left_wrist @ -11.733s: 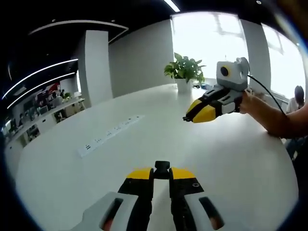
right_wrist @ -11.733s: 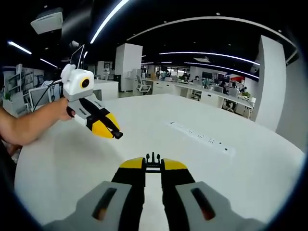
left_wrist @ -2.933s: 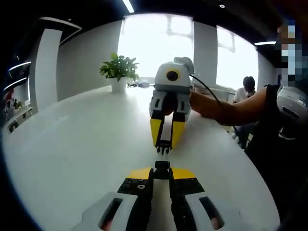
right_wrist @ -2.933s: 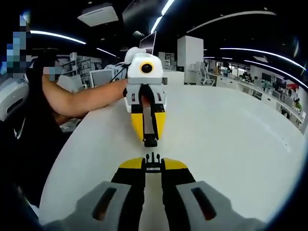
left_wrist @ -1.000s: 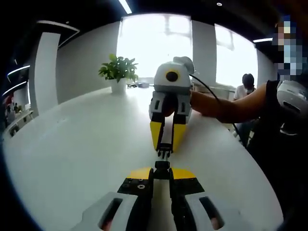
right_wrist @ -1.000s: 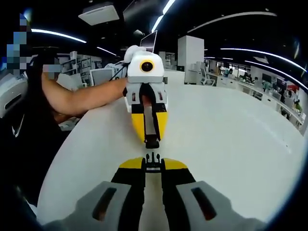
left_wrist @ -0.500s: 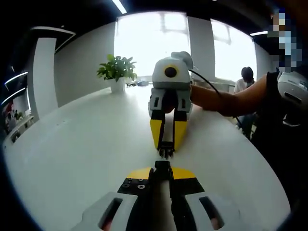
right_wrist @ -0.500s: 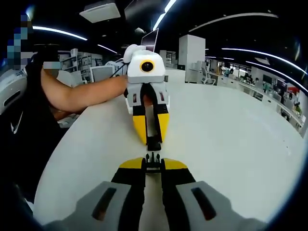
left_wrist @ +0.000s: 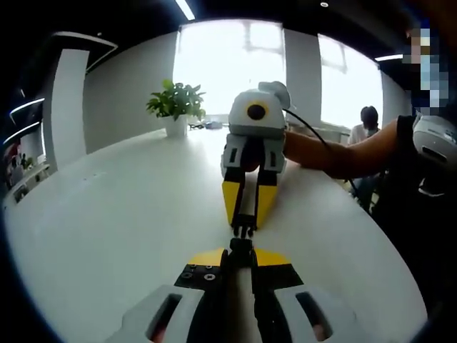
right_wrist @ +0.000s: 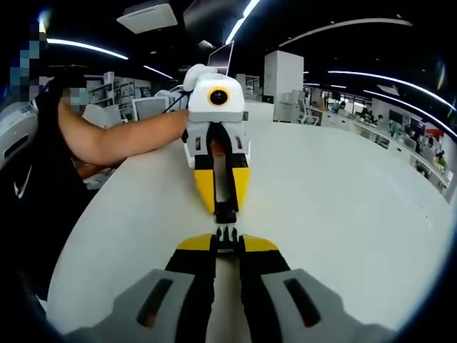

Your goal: Snap the two parts of the plastic buckle together until the buckle closes and remains connected.

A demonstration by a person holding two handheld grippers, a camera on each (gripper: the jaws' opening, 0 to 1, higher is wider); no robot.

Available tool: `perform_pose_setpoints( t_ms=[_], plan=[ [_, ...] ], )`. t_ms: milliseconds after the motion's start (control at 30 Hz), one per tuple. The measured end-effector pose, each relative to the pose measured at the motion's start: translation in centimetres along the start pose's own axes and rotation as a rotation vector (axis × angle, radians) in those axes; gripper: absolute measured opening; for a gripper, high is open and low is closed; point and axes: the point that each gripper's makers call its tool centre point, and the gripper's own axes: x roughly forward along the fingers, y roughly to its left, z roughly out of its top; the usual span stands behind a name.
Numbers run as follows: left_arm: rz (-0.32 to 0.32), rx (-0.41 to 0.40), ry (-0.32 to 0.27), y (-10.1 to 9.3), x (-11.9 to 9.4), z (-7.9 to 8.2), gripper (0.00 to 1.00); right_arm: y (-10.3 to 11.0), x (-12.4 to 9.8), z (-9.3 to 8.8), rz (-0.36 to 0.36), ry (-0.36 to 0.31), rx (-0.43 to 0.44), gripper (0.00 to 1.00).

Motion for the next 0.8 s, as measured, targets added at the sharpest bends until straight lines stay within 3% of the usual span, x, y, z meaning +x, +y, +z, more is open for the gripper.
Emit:
perform_pose_setpoints(
  t_ms=[800],
  plan=[
    [-0.004, -0.015, -0.013, -0.17, 0.24, 0.04, 0.11, 0.00, 0.51, 0.24, 0.008, -0.027, -0.005, 0.11]
  ],
)
